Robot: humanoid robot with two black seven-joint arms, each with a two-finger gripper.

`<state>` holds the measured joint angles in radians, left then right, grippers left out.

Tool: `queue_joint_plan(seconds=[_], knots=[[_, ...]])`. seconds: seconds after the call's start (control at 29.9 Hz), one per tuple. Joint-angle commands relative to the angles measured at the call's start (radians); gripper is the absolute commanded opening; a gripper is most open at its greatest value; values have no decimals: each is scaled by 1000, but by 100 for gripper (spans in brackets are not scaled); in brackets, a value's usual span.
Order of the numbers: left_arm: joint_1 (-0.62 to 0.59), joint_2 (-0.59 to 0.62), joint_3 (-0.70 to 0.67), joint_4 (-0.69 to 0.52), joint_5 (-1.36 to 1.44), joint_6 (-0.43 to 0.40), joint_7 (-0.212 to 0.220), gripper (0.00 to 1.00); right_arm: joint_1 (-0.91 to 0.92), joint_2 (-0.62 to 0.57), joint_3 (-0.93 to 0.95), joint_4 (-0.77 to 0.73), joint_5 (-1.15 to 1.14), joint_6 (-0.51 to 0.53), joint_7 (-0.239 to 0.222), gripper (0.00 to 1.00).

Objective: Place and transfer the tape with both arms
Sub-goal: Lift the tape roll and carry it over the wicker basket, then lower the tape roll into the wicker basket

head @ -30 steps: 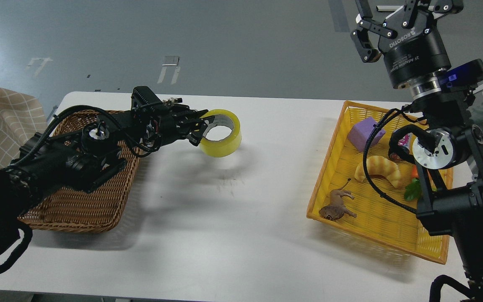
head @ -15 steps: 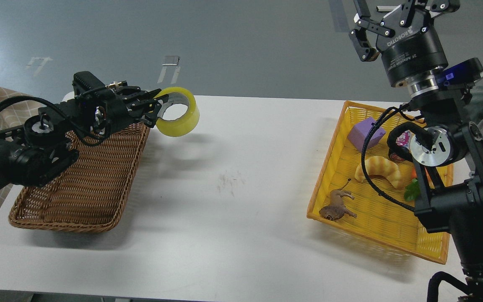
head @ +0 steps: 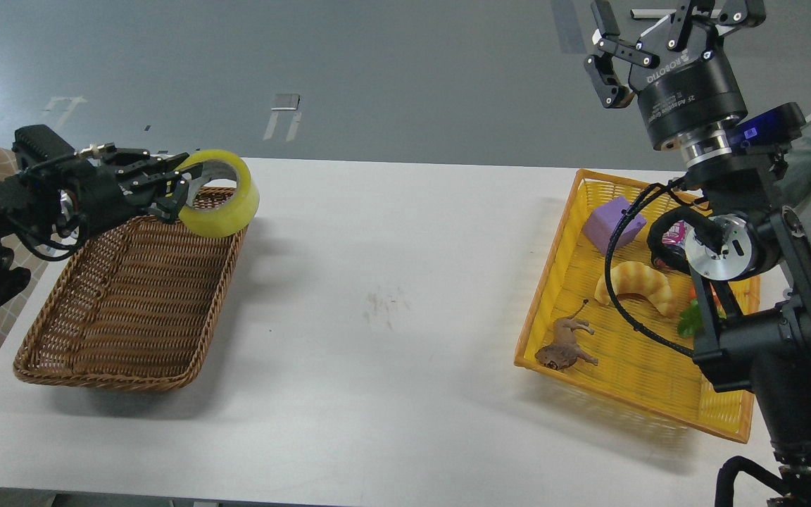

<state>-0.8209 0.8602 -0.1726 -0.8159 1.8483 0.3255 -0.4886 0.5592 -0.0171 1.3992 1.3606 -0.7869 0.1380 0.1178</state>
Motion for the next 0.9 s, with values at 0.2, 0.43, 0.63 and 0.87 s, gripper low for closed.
queue_joint_plan(seconds=[0.2, 0.43, 0.63, 0.87], knots=[[137, 57, 2, 10, -86, 63, 0, 10, -10, 8, 0, 0, 0, 0, -1, 100], [217, 52, 1, 121, -161, 63, 0, 11, -19, 8, -2, 0, 0, 0, -1, 100], [250, 48, 1, 138, -201, 63, 0, 14, -27, 9, -2, 0, 0, 2, -1, 100], [255, 42, 2, 138, -244, 63, 0, 15, -27, 9, -2, 0, 0, 2, -1, 100]])
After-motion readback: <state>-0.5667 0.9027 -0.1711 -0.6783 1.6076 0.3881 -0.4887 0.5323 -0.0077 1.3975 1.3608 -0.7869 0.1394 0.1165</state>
